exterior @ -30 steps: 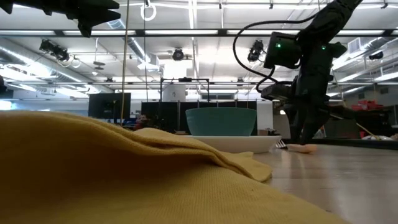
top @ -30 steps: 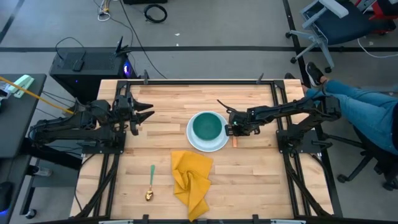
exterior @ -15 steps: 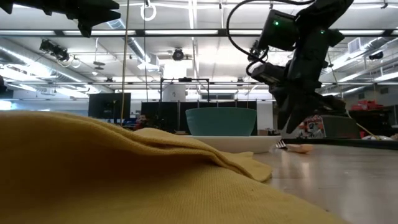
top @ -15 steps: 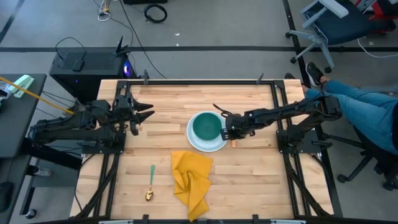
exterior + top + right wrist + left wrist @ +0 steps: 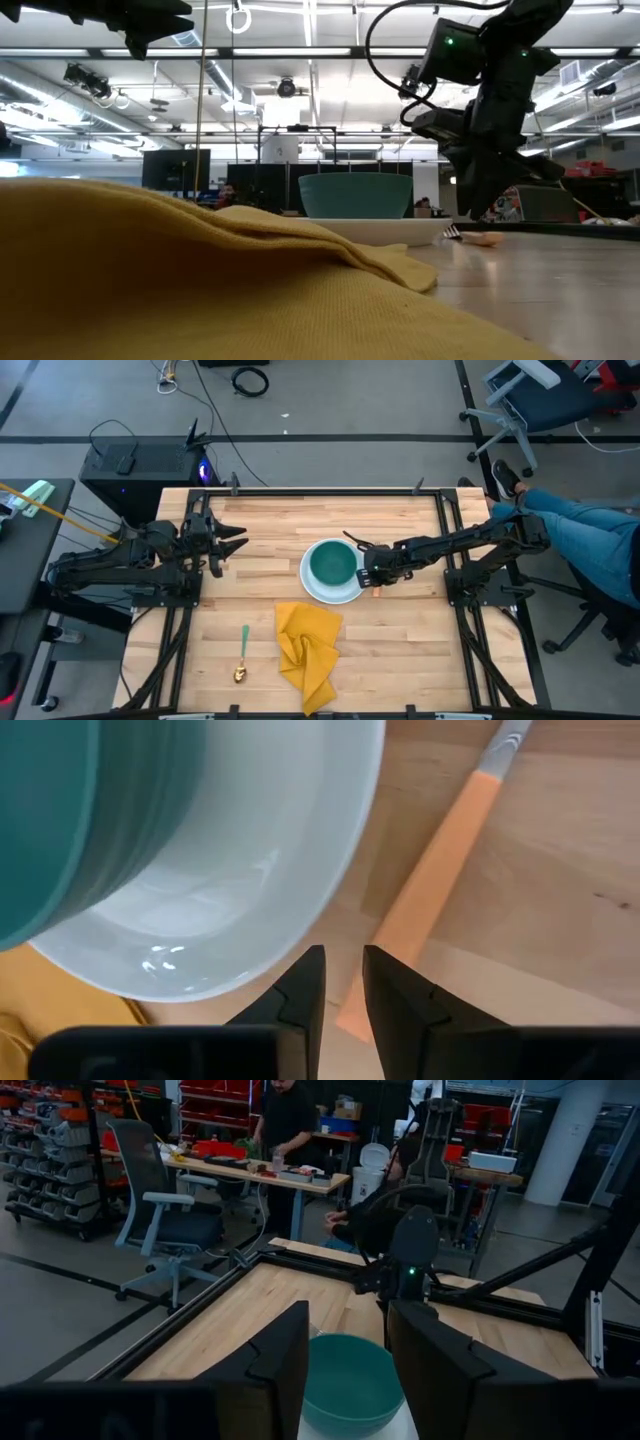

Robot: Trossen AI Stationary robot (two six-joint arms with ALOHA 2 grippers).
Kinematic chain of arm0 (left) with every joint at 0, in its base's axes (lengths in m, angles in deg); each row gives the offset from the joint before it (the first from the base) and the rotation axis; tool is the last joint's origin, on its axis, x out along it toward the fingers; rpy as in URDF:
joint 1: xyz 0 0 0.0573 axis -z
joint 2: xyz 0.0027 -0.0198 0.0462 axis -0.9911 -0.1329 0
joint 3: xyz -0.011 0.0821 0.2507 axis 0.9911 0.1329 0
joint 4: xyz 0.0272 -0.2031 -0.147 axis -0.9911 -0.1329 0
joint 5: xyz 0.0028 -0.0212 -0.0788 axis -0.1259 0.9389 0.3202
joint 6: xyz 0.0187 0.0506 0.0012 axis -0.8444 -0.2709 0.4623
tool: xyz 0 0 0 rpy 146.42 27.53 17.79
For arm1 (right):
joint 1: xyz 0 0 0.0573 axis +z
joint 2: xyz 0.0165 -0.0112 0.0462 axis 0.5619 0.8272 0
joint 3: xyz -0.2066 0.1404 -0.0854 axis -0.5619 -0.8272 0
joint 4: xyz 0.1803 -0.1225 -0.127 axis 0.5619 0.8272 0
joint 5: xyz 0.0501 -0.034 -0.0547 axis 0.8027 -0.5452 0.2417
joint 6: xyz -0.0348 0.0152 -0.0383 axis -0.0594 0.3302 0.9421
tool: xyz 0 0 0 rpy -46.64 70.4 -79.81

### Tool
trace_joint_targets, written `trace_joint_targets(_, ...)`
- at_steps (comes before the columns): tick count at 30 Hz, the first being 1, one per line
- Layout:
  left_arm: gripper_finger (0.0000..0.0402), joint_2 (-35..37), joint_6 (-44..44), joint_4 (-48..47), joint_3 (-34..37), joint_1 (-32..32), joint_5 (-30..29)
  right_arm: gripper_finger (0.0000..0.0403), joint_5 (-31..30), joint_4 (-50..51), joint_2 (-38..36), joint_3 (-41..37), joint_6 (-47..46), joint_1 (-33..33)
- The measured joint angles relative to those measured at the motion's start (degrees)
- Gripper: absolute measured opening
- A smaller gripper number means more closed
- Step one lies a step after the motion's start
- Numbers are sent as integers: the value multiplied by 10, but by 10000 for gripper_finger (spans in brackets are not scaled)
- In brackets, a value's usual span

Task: Set table place
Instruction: Place the silver fork to the right of the white plate

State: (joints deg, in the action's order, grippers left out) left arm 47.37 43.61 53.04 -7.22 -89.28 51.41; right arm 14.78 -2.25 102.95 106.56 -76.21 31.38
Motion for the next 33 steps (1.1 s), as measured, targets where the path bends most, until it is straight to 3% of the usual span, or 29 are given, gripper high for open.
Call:
trace_joint_targets(18,153,0,0,0,0,0,0,77,9,-2,56,-1,16,6)
trace_joint_targets(33,140,0,0,0,0,0,0,77,-4,-5,-3,-1,32,7)
